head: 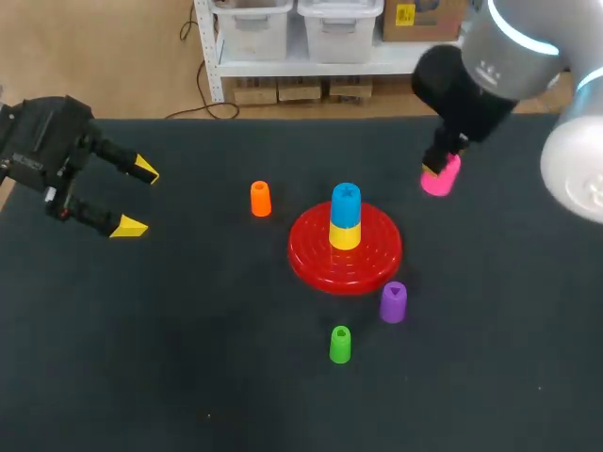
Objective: Pick up and stack the cylinders on the red base in this order: pink,purple,orange,green
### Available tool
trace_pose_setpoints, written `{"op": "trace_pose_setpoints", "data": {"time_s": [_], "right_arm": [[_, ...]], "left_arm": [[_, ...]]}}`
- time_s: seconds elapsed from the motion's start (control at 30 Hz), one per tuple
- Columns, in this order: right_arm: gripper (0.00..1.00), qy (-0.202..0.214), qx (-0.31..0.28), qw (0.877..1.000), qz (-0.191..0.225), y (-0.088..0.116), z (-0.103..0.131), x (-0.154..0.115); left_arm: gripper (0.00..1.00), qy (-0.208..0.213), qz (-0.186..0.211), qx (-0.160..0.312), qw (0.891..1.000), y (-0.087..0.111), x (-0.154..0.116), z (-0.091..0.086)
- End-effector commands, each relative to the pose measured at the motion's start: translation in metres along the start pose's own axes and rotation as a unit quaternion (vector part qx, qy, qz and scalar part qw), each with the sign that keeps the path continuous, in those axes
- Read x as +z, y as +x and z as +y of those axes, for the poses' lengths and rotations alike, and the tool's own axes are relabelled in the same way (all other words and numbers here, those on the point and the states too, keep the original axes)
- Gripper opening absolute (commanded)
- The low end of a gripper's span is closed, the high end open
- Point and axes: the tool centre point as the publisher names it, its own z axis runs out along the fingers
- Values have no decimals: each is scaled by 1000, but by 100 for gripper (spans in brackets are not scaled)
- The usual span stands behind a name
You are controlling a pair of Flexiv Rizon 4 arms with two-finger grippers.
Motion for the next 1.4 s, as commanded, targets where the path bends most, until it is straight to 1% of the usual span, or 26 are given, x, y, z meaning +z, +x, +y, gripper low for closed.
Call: {"op": "trace_pose_setpoints", "data": {"time_s": [0.03, 0.1, 0.37, 0.53, 0.67, 0.83, 1.03, 1.4], "right_arm": [[0, -17, -27, 999, 16, -24, 12, -12], [0, -27, -43, 999, 19, -32, 20, -12], [0, -39, -87, 995, 31, -61, 42, -1], [0, -46, -110, 992, 45, -73, 56, 8], [0, -41, -127, 990, 54, -81, 66, 14], [0, -35, -140, 987, 65, -85, 71, 21], [0, -30, -143, 986, 78, -85, 68, 27], [0, -40, -147, 985, 87, -84, 71, 33]], "left_arm": [[100, -2, -2, 2, 1000, 1, 0, -1], [100, -2, -2, 2, 1000, 1, 0, -1], [100, -2, -2, 2, 1000, 1, 0, -1], [100, -2, -2, 2, 1000, 1, 0, -1], [100, -2, -2, 2, 1000, 1, 0, -1], [100, -2, -2, 2, 1000, 1, 0, -1], [100, -2, -2, 2, 1000, 1, 0, -1], [100, -2, -2, 2, 1000, 1, 0, -1]]}}
